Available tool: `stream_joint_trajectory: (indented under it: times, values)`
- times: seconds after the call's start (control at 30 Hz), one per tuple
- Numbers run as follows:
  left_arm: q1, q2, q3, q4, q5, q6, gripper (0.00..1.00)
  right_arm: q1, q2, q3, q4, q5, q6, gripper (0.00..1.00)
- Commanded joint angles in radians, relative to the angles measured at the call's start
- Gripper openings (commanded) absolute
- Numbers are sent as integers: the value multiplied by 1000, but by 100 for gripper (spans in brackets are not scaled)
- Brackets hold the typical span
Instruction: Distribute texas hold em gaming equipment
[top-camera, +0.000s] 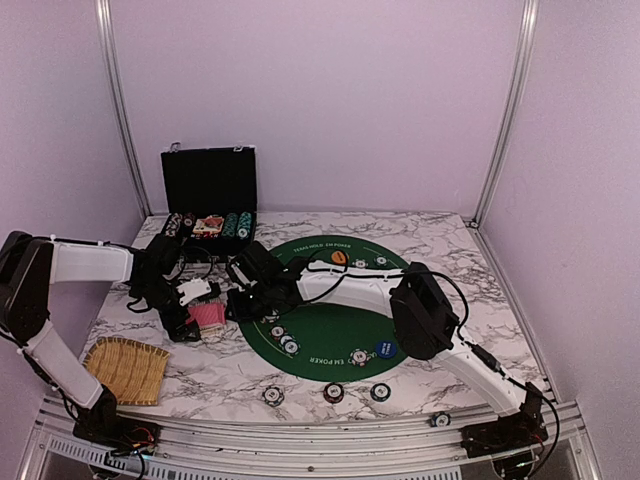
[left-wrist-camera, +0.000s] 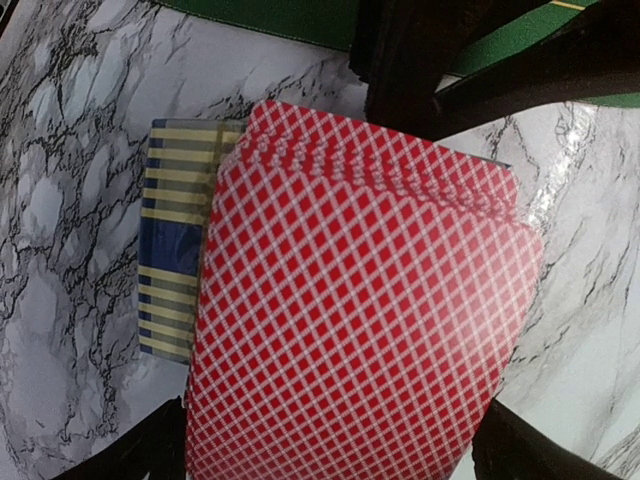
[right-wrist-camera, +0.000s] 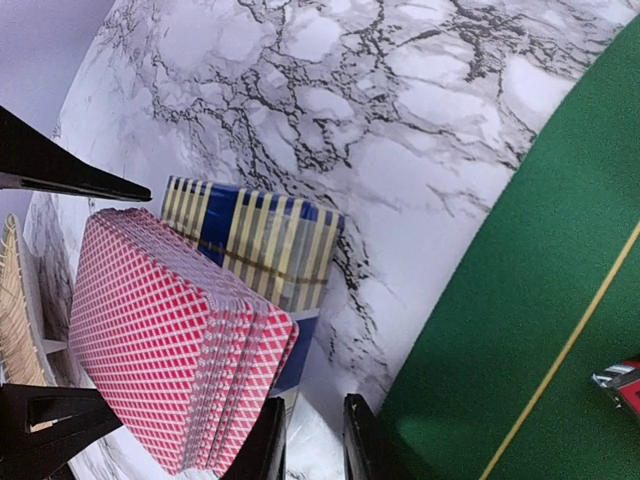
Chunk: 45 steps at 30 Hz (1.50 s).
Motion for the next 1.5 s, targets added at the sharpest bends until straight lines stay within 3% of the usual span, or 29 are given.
stream_joint_trajectory:
  times: [0.0, 0.67, 0.97, 1.47]
  values:
    - [-6, 10, 36, 0, 4, 20, 99, 5, -14, 6, 1, 12, -6, 23]
    - [-8, 22, 78, -101, -48, 224, 99, -1, -66, -56, -3, 39, -8, 28]
    - [-7, 56, 105, -107, -55, 297, 99, -10, -126, -114, -10, 51, -12, 49]
    - [-7, 82, 123, -117, -55, 326, 99, -22, -241, -241, 29, 81, 0, 64]
